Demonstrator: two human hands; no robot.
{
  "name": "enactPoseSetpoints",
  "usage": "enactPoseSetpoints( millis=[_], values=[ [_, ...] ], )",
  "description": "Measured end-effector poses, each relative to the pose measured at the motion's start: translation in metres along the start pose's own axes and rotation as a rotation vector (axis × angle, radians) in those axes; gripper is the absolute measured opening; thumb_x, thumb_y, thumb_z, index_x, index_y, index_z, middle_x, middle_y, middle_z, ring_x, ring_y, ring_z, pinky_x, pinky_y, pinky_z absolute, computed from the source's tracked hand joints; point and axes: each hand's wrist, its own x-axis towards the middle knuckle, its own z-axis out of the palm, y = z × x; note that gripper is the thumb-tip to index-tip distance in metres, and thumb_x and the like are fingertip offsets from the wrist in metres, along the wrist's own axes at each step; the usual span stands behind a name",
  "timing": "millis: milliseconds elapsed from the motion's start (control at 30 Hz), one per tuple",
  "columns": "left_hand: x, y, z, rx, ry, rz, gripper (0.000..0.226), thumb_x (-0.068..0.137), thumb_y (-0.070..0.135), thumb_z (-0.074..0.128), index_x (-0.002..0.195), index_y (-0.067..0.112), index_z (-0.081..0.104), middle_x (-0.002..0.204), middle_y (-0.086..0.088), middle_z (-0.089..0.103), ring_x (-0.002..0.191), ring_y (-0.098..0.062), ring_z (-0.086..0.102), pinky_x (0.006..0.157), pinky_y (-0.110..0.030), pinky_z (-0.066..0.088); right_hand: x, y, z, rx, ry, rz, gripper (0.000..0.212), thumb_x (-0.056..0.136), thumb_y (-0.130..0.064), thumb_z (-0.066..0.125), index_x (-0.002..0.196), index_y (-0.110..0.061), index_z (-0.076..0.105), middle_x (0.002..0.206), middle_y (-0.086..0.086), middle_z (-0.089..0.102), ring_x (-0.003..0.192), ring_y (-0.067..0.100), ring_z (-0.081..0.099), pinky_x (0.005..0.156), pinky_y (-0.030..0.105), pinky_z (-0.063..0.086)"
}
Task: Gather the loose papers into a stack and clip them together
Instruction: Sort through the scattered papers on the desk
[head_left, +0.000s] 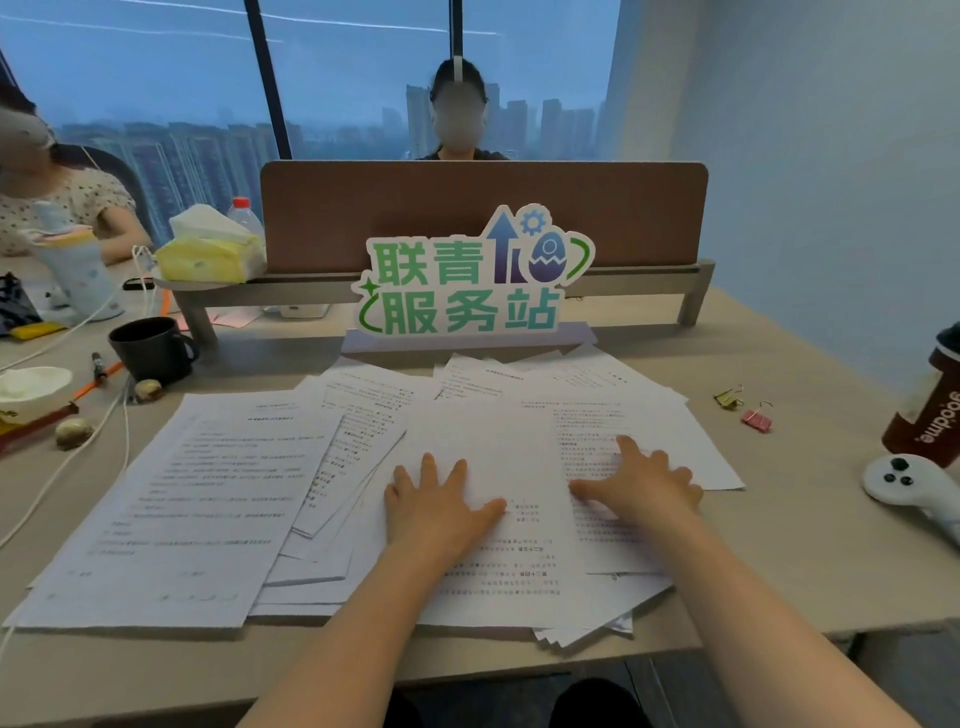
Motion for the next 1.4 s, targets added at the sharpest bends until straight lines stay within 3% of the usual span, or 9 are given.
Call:
enactPoseSetpoints(
  millis=[133, 300, 467, 567, 700, 933, 1033, 1300, 1400],
  values=[
    [-0.001, 0.008, -0.001, 0.028, 0.007, 0.021, 0.084, 0.086, 0.078, 0.025, 0.157, 0.034, 0.010, 0.167, -0.008, 0.000, 0.149, -0.044, 0.000, 0.120, -0.054, 0.005, 0.005, -0.004, -0.006, 0.203, 0.040, 0.007, 0.096, 0.075, -0.063, 0.068, 0.152, -0.028, 0.023, 0.149, 0.013, 0.038, 0.135, 0.040, 0.034, 0.106, 0.049, 0.034],
    [-0.001, 0.013, -0.004, 0.058, 0.006, 0.049, 0.086, 0.085, 0.077, 0.032, 0.156, 0.034, 0.011, 0.166, -0.007, 0.004, 0.148, -0.043, 0.006, 0.119, -0.052, 0.010, 0.018, -0.005, -0.016, 0.388, 0.034, 0.094, 0.089, 0.070, -0.058, 0.077, 0.137, -0.012, 0.042, 0.134, 0.015, 0.052, 0.123, 0.035, 0.047, 0.086, 0.041, 0.044],
    [0.000, 0.018, -0.001, 0.041, 0.036, 0.058, 0.088, 0.082, 0.078, 0.035, 0.155, 0.034, 0.014, 0.166, -0.005, 0.007, 0.148, -0.041, 0.007, 0.119, -0.050, 0.011, 0.021, -0.016, -0.017, 0.452, 0.006, 0.079, 0.055, 0.072, -0.050, 0.080, 0.099, -0.007, 0.060, 0.090, 0.008, 0.064, 0.094, 0.028, 0.060, 0.076, 0.038, 0.054],
    [0.001, 0.017, 0.002, 0.036, 0.056, 0.050, 0.089, 0.081, 0.079, 0.034, 0.155, 0.034, 0.015, 0.166, -0.004, 0.009, 0.147, -0.040, 0.008, 0.119, -0.050, 0.013, 0.018, -0.021, -0.018, 0.563, -0.028, 0.065, 0.039, 0.078, -0.037, 0.080, 0.074, -0.010, 0.052, 0.071, 0.004, 0.055, 0.066, 0.021, 0.054, 0.069, 0.036, 0.051],
    [0.004, 0.014, 0.002, 0.036, 0.089, 0.053, 0.086, 0.081, 0.078, 0.033, 0.154, 0.034, 0.019, 0.165, -0.003, 0.014, 0.145, -0.037, 0.014, 0.118, -0.048, 0.019, 0.016, -0.027, -0.017, 0.548, -0.045, 0.032, 0.036, 0.079, -0.035, 0.078, 0.073, -0.012, 0.051, 0.075, 0.005, 0.058, 0.070, 0.021, 0.057, 0.075, 0.036, 0.053],
    [0.011, 0.005, -0.001, 0.044, 0.070, 0.089, 0.082, 0.083, 0.075, 0.034, 0.153, 0.035, 0.023, 0.163, -0.001, 0.019, 0.141, -0.036, 0.020, 0.114, -0.047, 0.026, 0.017, -0.026, -0.017, 0.300, -0.044, 0.112, 0.059, 0.063, -0.071, 0.071, 0.084, -0.018, 0.054, 0.098, 0.004, 0.063, 0.093, 0.028, 0.059, 0.081, 0.039, 0.051],
    [0.012, 0.006, 0.001, 0.044, 0.077, 0.086, 0.082, 0.082, 0.076, 0.034, 0.152, 0.035, 0.023, 0.163, 0.000, 0.019, 0.140, -0.035, 0.020, 0.114, -0.046, 0.026, 0.024, -0.029, -0.014, 0.396, -0.096, 0.108, 0.057, 0.060, -0.061, 0.078, 0.084, -0.015, 0.056, 0.102, 0.006, 0.065, 0.097, 0.033, 0.061, 0.093, 0.049, 0.049],
    [0.011, 0.005, 0.002, 0.029, 0.090, 0.089, 0.081, 0.083, 0.076, 0.032, 0.152, 0.036, 0.023, 0.163, 0.000, 0.017, 0.139, -0.034, 0.020, 0.113, -0.045, 0.026, 0.011, -0.036, -0.026, 0.598, -0.162, 0.065, 0.046, 0.080, -0.029, 0.079, 0.108, -0.005, 0.052, 0.110, 0.012, 0.058, 0.107, 0.036, 0.061, 0.082, 0.044, 0.049],
    [0.009, 0.005, 0.002, 0.010, 0.107, 0.094, 0.076, 0.086, 0.073, 0.031, 0.152, 0.035, 0.023, 0.163, 0.000, 0.019, 0.138, -0.034, 0.021, 0.112, -0.044, 0.028, 0.012, -0.038, -0.023, 0.677, -0.207, 0.041, 0.042, 0.079, -0.017, 0.080, 0.109, -0.003, 0.054, 0.112, 0.016, 0.062, 0.103, 0.038, 0.063, 0.092, 0.048, 0.052]
  ],
)
